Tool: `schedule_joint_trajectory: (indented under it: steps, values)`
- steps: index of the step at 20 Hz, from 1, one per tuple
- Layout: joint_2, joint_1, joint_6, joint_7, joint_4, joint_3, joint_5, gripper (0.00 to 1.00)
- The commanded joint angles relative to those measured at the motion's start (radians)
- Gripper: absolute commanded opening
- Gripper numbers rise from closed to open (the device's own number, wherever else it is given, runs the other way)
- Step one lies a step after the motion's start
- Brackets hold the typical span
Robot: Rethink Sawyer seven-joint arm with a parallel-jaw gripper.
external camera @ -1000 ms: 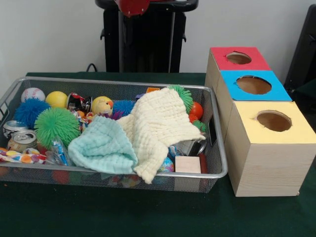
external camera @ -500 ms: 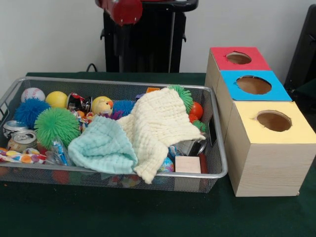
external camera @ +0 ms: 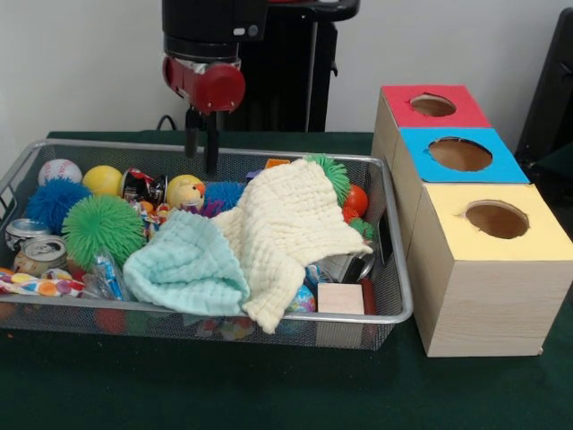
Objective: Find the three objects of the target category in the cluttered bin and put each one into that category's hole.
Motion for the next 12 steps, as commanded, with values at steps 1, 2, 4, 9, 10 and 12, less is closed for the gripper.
schedule_joint_trajectory:
  steps: [1, 2, 4, 9, 10, 12]
  values:
    - [0.056, 0.011, 0.081, -0.013, -0.026, -0.011, -0.001, 1.00]
    - [0.058, 0.014, 0.093, -0.016, -0.029, -0.015, -0.002, 1.00]
    - [0.052, 0.017, 0.140, 0.007, -0.009, -0.019, 0.033, 1.00]
    - [0.083, -0.001, 0.139, -0.012, -0.022, -0.012, 0.023, 1.00]
    - [0.093, -0.002, 0.142, -0.017, -0.032, -0.015, 0.016, 1.00]
    - [0.123, 0.002, 0.131, -0.023, -0.056, -0.027, -0.006, 1.00]
